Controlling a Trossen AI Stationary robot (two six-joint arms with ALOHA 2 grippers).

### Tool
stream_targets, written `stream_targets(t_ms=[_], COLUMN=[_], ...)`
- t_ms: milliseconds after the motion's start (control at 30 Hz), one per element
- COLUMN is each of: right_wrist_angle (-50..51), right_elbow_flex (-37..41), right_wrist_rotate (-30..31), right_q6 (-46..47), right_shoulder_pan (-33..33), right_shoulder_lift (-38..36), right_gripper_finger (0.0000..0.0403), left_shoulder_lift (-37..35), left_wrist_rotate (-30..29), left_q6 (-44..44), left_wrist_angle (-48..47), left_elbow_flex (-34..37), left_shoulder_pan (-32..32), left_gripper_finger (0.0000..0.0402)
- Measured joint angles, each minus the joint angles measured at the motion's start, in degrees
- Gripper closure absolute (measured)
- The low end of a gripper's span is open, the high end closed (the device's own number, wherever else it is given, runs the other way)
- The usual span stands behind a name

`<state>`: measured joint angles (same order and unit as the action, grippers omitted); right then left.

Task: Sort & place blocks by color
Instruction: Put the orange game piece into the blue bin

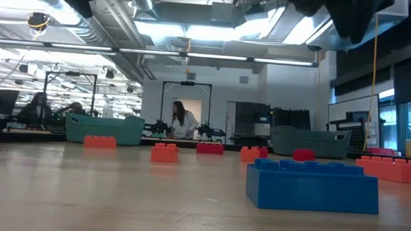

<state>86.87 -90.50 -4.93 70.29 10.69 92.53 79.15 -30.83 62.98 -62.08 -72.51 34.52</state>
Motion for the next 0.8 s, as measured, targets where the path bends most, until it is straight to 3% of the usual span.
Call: stream_targets(t_ms=[367,600,700,800], right_wrist_angle=[-0.4,-0.3,-6.6,-21.8], right_elbow_flex=[0.0,7.0,13.2,19.8], right_wrist_rotate=[-2.6,-6.0,-6.8,-6.7], right_q6=[1.3,0.3,2.6,5.1], right_shoulder_pan=[2.9,4.0,3.4,3.0], right_shoulder_lift=[7.2,2.6,-1.6,-5.6], right_gripper_finger=[0.0257,0.0257,0.0257,0.0257], left_shoulder_lift=[0.0,0.0,0.0,0.0], left_wrist_rotate=[0.0,0.0,0.0,0.2], left_q6=[1.2,1.1,1.1,1.0], left_wrist_angle=[0.0,0.0,0.0,0.0], left_elbow_flex=[0.0,0.0,0.0,0.0], left_shoulder_pan=[0.0,-0.3,-0.6,-1.3], left_gripper_finger=[0.0198,0.0198,0.0198,0.0198])
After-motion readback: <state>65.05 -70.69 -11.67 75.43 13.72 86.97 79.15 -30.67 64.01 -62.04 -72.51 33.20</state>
